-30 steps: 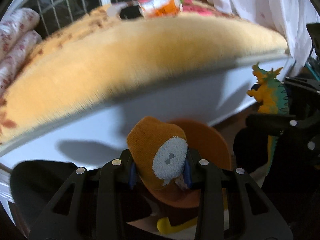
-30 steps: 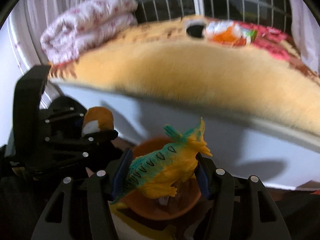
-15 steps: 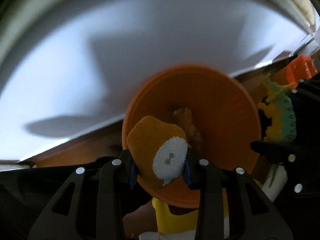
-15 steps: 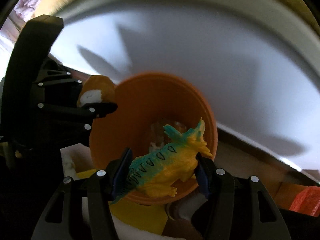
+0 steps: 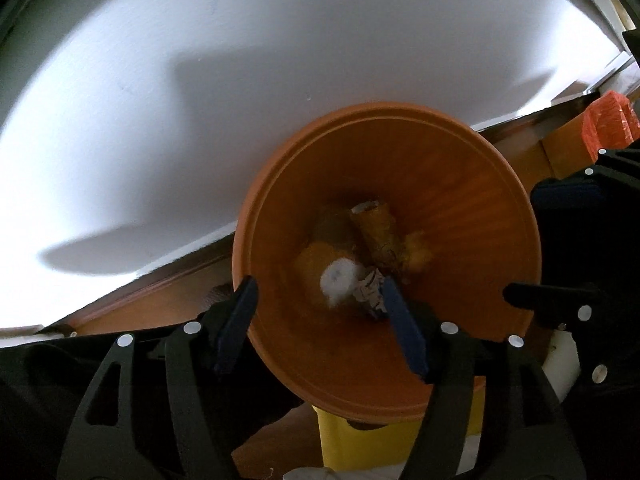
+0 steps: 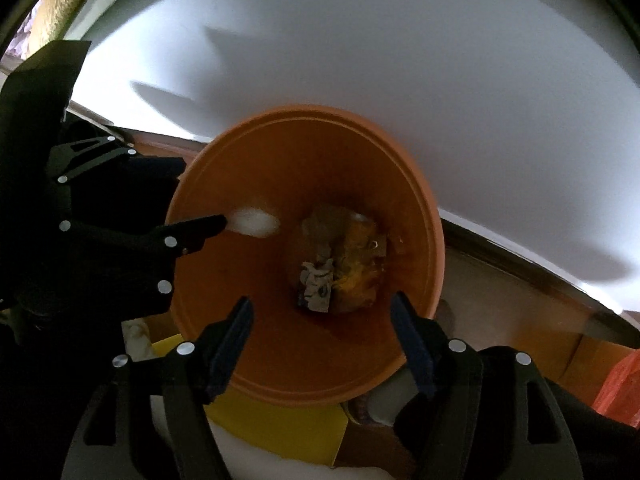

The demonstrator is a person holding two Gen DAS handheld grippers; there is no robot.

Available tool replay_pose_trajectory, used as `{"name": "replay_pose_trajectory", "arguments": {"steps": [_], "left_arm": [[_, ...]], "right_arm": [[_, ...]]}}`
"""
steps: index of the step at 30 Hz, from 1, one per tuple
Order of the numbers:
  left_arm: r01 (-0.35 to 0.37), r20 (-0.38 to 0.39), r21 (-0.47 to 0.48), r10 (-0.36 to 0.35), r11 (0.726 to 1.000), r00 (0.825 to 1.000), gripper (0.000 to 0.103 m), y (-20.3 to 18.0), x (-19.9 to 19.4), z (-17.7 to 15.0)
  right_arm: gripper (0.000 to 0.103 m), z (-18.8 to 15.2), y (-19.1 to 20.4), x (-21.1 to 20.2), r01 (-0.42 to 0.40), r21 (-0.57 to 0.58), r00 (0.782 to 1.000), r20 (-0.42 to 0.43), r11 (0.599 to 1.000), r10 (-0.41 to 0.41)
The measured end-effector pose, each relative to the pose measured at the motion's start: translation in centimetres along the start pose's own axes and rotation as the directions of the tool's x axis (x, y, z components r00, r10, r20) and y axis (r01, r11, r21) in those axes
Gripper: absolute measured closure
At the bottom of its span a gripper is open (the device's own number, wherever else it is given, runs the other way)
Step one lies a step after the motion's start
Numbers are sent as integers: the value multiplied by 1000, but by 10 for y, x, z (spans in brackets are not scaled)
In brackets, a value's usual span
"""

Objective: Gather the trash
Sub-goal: 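Lower both tools into the orange bin and open both grippers, then grasp the white snack bag with orange stripe with the right gripper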

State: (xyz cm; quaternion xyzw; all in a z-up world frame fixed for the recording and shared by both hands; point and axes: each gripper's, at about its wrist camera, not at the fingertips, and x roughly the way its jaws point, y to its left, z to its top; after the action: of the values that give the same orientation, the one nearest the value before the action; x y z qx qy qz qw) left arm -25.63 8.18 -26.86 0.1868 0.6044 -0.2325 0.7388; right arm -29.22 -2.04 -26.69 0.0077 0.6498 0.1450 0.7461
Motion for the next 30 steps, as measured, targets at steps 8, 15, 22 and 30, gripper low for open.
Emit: {"name": "replay_pose_trajectory", "arguments": {"steps": [8,15,22,30], "left_arm": [[3,8,1,-3,1000,1000,39,2,-5,2],[61,85,12,-61,998,994,39,2,-41,1],[61,309,12,-61,998,949,39,18,-130,-5],[-7,574,-89,57,996,817,25,50,-212,27]], "right_arm": [[33,-5,-14,-19,-2,10,999,34,1000,2],[33,-12,-8,-80,6,-59,992,123,998,1],[23,2,-25,-192,-36,-103,950,304,994,66],[20,114,-101,-257,-160,142,810,584,977,48]]}}
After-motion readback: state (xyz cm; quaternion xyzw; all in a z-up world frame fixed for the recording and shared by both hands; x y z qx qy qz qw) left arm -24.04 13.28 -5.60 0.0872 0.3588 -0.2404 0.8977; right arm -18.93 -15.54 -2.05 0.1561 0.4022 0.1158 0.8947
